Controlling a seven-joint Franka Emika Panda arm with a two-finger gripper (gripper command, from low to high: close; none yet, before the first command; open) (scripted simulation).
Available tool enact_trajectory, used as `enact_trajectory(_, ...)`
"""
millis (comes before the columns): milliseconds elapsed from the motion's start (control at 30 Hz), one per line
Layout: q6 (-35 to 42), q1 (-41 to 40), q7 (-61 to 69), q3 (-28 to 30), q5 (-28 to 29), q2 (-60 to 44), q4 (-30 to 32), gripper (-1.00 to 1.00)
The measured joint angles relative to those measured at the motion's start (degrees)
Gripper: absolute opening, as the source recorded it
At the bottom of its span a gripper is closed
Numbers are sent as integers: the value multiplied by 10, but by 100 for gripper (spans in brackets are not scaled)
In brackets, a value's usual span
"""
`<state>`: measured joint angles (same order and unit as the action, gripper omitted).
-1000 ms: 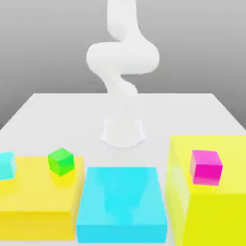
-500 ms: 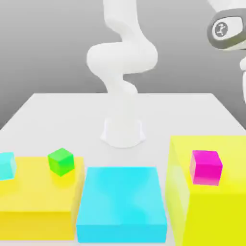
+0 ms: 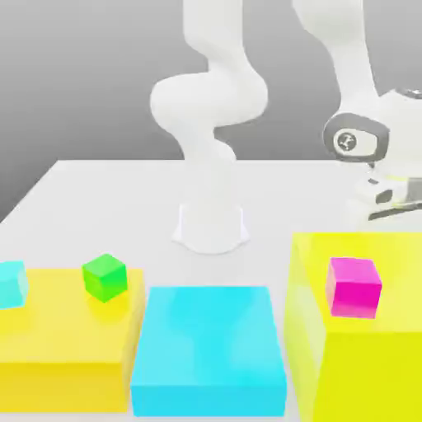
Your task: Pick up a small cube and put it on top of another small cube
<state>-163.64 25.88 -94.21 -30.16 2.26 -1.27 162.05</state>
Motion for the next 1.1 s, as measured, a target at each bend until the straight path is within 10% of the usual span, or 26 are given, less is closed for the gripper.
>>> enact_trajectory(267, -104, 133, -205, 197, 226, -135, -21, 0)
enact_trajectory(300, -114, 152, -214, 219, 238, -147, -24, -100)
enact_trajectory(500, -120, 162, -219, 230, 244, -153, -26, -100)
enact_trajectory(800, 1, 90, -40, 104, -5, -3, 0, -100)
enact_trajectory(1100, 174, 75, 167, 97, -84, 10, -151, -100)
